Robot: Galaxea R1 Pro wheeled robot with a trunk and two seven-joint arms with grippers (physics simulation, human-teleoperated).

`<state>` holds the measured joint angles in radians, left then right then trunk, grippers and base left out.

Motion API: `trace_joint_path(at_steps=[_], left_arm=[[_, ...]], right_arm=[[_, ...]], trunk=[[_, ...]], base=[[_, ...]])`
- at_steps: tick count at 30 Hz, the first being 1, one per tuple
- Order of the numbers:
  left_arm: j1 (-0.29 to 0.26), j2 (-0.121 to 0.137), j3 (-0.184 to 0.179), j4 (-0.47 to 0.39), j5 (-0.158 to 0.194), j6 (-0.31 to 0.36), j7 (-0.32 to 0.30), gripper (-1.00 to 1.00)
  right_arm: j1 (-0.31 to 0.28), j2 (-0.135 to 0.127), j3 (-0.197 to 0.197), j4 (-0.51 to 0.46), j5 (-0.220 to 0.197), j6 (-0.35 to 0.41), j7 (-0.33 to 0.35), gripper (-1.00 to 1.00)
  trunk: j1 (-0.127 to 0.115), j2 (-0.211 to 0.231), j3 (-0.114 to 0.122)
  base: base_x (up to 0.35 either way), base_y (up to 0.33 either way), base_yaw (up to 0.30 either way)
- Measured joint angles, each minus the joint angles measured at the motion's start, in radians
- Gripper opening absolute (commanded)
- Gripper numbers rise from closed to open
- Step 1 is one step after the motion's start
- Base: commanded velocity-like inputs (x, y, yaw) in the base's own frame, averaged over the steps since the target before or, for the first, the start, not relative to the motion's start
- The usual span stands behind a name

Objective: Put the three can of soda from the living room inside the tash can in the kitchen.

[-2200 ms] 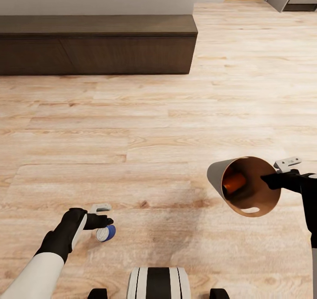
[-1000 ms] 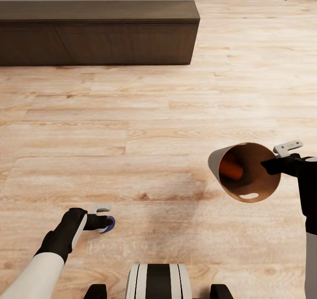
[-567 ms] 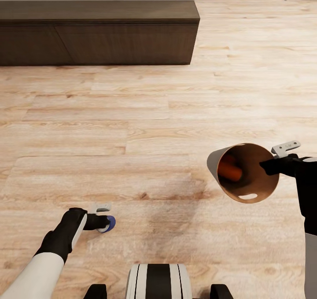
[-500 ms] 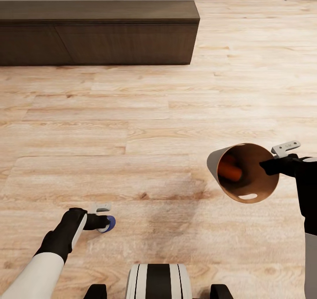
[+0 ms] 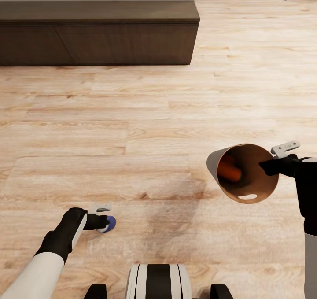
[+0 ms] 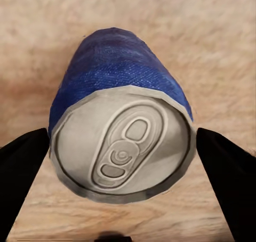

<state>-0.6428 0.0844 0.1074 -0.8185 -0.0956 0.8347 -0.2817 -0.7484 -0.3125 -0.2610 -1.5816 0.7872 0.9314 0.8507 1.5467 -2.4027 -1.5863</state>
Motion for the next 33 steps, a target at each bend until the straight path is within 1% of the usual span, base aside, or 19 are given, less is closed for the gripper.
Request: trace_joint_path(at_steps=[2, 6, 7, 10, 24, 27, 30, 33], left_arm=[[0.0, 0.0, 0.0, 0.0, 0.001, 0.0, 0.0, -1.0], [-0.001, 0.0, 0.0, 0.001, -0.001, 0.002, 0.0, -1.0], [0.0, 0.0, 0.0, 0.001, -0.001, 0.004, 0.0, -1.0], [-0.001, 0.0, 0.0, 0.0, -0.001, 0.01, 0.0, -1.0], [-0.002, 0.0, 0.0, 0.0, 0.0, 0.012, 0.0, -1.0], [-0.001, 0.0, 0.0, -0.017, 0.001, 0.012, 0.0, -1.0], [-0.011, -0.017, -0.017, -0.034, 0.004, -0.002, -0.017, -1.0], [-0.011, -0.034, -0.035, -0.052, 0.006, -0.015, -0.034, -1.0]], right_arm=[[0.0, 0.001, 0.005, 0.0, 0.001, -0.001, -0.001, -1.0], [0.0, 0.0, 0.034, 0.0, -0.007, 0.003, 0.0, -1.0], [0.0, 0.0, 0.035, 0.0, -0.006, 0.002, 0.001, -1.0], [0.0, -0.001, 0.038, 0.0, 0.001, -0.001, 0.001, -1.0], [0.001, 0.0, 0.04, 0.0, 0.0, -0.001, 0.002, -1.0], [0.002, 0.001, 0.04, 0.0, -0.001, 0.0, 0.001, -1.0], [0.007, 0.017, 0.024, 0.02, 0.031, -0.022, 0.005, -1.0], [0.007, 0.033, 0.008, 0.038, 0.04, -0.04, 0.012, -1.0]], trunk=[[-0.008, 0.014, 0.006], [-0.023, 0.042, 0.019], [-0.027, 0.049, 0.022], [-0.038, 0.07, 0.031], [-0.092, 0.168, 0.075], [-0.104, 0.189, 0.085], [-0.103, 0.189, 0.084], [-0.103, 0.189, 0.084]], base=[[0.0, 0.0, 0.0], [0.0, 0.0, 0.0], [0.0, 0.0, 0.0], [0.0, 0.0, 0.0], [0.0, 0.0, 0.0], [0.0, 0.0, 0.0], [0.0, 0.0, 0.0], [0.0, 0.0, 0.0]])
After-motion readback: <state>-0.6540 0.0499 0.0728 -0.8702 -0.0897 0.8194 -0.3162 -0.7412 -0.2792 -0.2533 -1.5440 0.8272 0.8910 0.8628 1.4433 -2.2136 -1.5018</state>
